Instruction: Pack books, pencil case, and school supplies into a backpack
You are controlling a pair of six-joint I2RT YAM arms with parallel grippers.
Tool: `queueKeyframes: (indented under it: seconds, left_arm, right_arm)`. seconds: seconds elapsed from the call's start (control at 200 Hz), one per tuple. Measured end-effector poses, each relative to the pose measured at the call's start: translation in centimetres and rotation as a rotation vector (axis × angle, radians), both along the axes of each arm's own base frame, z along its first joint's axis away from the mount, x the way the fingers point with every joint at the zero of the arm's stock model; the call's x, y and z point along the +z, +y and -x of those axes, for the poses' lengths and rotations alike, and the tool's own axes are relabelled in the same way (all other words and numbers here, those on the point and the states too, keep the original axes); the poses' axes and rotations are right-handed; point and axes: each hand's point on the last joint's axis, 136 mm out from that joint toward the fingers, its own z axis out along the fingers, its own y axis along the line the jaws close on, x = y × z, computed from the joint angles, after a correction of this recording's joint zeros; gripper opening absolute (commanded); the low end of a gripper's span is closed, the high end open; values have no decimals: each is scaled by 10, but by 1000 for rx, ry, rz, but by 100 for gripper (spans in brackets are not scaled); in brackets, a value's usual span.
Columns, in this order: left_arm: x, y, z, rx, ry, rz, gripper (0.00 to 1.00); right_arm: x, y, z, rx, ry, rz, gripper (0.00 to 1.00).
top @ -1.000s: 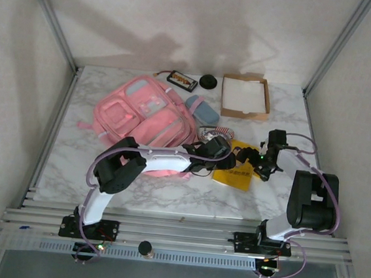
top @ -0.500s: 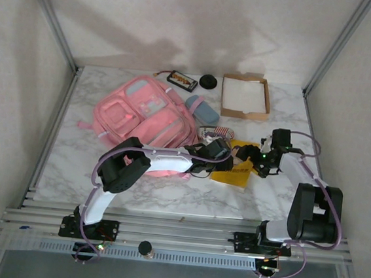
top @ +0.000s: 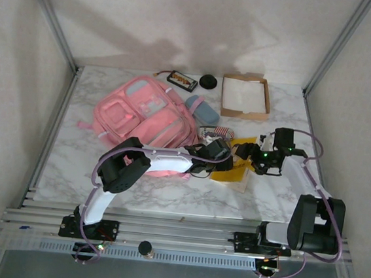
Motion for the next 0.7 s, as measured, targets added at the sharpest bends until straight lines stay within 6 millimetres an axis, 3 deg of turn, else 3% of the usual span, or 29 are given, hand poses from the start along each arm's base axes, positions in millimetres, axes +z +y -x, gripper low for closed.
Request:
queueKeyframes:
  seconds: [0.28,0.496,0.701]
  left_arm:
    - [-1,0,0,0,-1,1,61]
    - [0,0,0,1,-1,2,62]
    - [3,-1,1,-4,5,15,63]
  right_arm:
    - [3,3,4,14,3,-18,51]
    - [-12,-5,2,6,27,43,19]
    - [-14,-10,0,-10,29,77,1]
